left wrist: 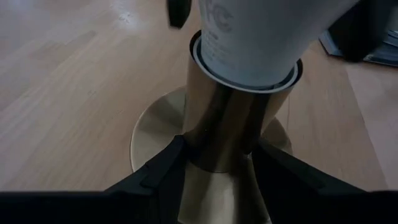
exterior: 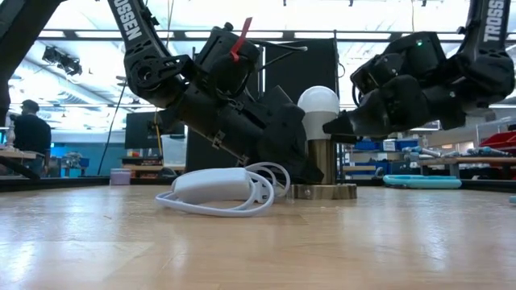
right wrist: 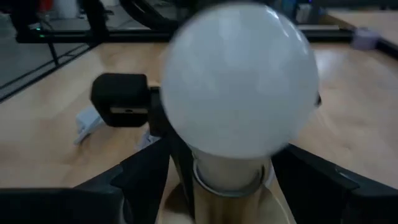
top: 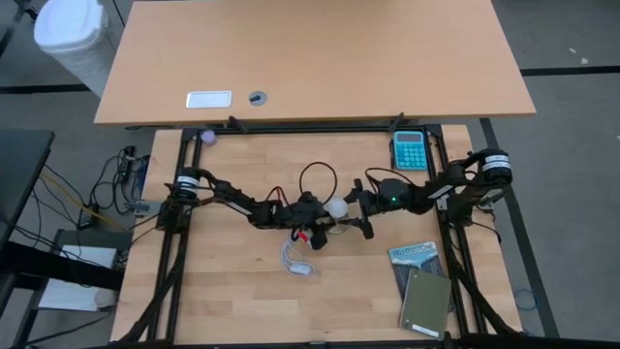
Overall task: Screw lightbulb
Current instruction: Insert the lightbulb into the desk lamp
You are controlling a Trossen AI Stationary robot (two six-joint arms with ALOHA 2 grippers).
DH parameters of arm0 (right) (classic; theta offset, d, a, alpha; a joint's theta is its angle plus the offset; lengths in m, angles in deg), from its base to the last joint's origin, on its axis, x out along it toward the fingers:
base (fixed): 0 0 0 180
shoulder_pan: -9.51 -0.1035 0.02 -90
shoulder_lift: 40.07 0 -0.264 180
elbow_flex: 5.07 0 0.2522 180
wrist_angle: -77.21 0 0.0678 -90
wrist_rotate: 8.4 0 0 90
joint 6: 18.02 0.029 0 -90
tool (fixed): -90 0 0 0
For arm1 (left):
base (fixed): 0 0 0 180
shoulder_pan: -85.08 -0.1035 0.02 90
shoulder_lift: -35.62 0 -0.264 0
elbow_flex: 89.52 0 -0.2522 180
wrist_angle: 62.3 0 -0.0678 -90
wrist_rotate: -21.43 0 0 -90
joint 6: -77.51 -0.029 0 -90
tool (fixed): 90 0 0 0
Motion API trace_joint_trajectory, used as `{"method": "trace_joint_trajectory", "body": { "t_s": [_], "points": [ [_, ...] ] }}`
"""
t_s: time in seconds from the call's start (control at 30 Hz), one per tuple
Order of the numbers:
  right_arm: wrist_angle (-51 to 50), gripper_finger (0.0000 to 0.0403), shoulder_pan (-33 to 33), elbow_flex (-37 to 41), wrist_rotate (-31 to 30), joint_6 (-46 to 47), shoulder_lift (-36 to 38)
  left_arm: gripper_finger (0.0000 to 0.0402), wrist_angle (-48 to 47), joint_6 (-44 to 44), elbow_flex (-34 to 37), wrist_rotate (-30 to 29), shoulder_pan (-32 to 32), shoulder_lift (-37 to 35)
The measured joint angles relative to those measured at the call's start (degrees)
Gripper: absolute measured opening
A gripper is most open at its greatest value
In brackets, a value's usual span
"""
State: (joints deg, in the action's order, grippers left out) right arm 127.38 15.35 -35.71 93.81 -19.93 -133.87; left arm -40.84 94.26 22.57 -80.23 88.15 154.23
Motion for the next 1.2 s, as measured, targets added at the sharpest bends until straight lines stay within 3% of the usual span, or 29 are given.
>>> {"method": "trace_joint_trajectory", "body": {
  "t_s": [0.57, 0.87, 1.2],
  "points": [
    [0.52, 0.0174, -0.1, 0.09, -3.19, 1.87, 0.2, 0.0188, 0.24, 1.45, -0.01, -1.88, 0.07, 0.0],
    [-0.08, 0.0173, -7.11, -0.18, -20.03, 4.93, 0.18, 0.0188, 0.22, 3.39, 0.0, -5.83, 0.13, 0.0],
    [-8.99, 0.0171, -13.38, -5.92, -36.35, 11.42, 0.11, 0.0188, 0.84, 4.66, 0.11, -7.77, 0.09, 0.0]
  ]
}}
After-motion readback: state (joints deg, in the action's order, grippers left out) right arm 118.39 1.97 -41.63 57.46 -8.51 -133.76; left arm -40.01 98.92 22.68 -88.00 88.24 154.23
